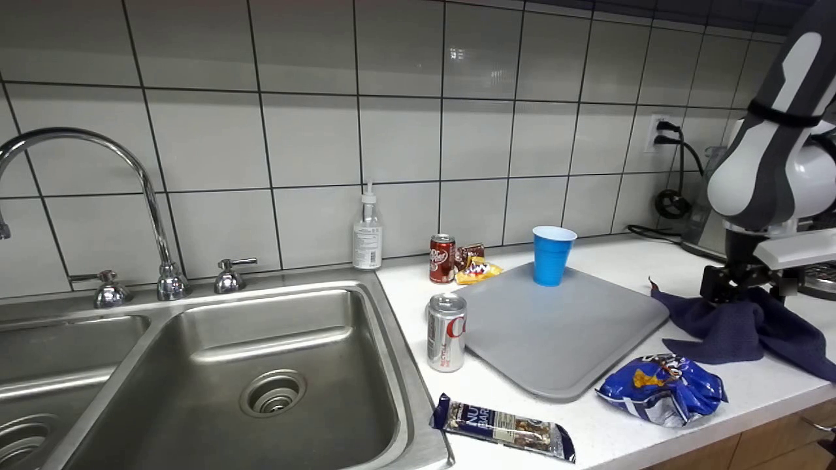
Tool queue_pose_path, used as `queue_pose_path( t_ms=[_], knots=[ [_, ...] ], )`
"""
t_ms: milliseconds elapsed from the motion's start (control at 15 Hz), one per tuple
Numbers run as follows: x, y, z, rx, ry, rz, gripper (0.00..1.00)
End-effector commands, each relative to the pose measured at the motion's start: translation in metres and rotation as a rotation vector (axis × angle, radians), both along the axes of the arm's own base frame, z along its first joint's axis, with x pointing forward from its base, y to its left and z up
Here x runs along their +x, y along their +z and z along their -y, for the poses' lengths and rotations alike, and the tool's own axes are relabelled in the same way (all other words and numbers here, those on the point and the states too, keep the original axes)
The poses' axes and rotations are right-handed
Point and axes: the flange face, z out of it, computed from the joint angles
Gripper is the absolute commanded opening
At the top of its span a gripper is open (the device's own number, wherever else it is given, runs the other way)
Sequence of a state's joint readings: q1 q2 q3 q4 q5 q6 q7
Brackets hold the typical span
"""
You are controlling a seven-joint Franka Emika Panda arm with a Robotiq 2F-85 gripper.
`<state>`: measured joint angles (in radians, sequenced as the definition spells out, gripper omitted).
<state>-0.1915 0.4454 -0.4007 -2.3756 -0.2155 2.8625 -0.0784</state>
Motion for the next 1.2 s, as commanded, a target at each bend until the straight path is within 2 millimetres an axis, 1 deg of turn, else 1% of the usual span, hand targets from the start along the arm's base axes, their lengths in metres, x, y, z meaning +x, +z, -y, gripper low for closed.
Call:
queue_pose_path(
  t_ms=[0,67,533,600,667,733,933,1133],
  knots=[
    [0.004,0.003,0.001,-0.022,0.001,0.010,0.88],
    [0.004,0.003,0.000,-0.022,0.002,0.011,0.74],
    [0.006,0.004,-0.002,-0.023,0.009,0.015,0.18],
    [0.005,0.005,-0.002,-0.017,0.008,0.012,0.12],
    [0.005,0.008,-0.002,-0.013,0.008,0.015,0.03],
    [0.006,0.012,-0.002,-0.007,0.006,0.022,0.00],
    [0.005,0.026,-0.001,0.014,0.004,0.036,0.01],
    [0.003,0.051,0.001,0.047,0.011,0.061,0.01]
  ],
)
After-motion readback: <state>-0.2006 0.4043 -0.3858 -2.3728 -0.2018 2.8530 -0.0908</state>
